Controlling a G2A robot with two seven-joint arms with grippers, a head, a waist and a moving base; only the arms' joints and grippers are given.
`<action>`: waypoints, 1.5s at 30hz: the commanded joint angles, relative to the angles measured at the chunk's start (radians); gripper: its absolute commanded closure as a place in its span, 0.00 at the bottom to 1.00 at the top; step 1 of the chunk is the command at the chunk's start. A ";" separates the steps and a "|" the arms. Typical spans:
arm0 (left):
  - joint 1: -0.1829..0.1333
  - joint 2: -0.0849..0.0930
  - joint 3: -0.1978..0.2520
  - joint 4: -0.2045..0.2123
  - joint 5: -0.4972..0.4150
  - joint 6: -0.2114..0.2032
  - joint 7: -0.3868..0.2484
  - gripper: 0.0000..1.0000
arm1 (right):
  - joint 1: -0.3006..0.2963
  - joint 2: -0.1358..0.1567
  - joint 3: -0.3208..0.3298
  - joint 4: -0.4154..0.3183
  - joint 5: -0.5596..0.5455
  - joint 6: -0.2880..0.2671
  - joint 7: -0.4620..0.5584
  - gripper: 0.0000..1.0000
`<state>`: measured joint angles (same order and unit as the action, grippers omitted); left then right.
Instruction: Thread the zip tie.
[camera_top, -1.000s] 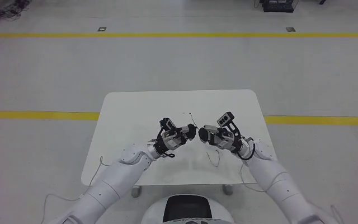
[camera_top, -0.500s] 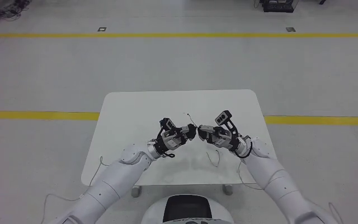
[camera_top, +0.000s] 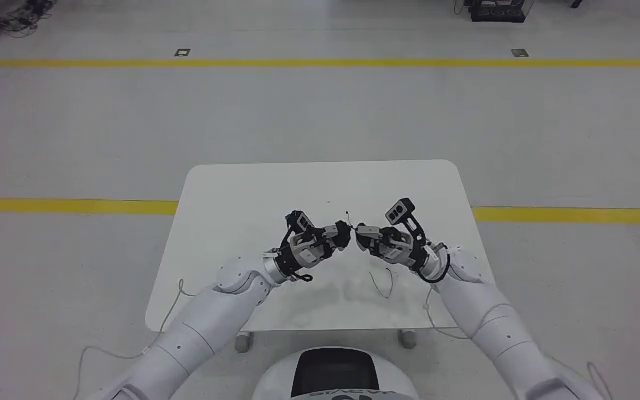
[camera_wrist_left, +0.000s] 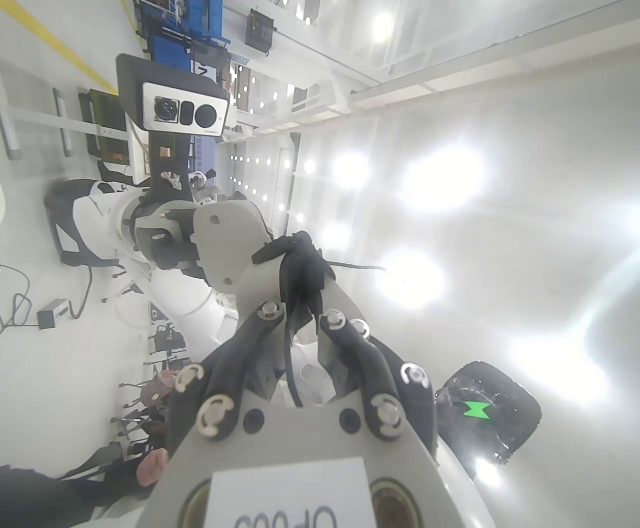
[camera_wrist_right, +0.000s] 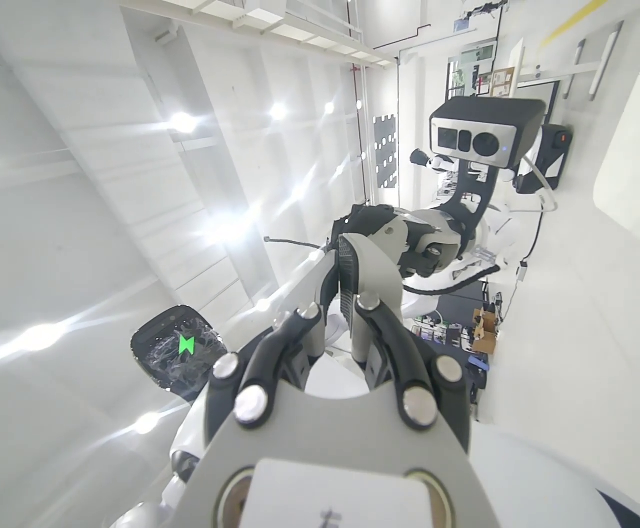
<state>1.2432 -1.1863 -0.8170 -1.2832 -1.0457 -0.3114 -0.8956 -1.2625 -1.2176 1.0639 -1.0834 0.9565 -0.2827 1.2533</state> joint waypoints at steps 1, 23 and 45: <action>0.000 0.000 0.000 0.000 0.000 0.000 0.000 1.00 | -0.002 0.000 0.004 0.000 -0.004 -0.001 -0.001 1.00; 0.000 0.000 0.000 0.000 0.000 0.000 0.000 1.00 | -0.024 0.001 0.039 -0.001 -0.033 -0.001 -0.007 1.00; 0.000 0.000 0.000 0.000 0.000 0.000 0.000 1.00 | -0.040 0.001 0.075 0.006 -0.039 -0.002 -0.007 1.00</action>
<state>1.2432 -1.1863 -0.8170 -1.2832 -1.0457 -0.3114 -0.8956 -1.3020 -1.2166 1.1371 -1.0776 0.9179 -0.2845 1.2467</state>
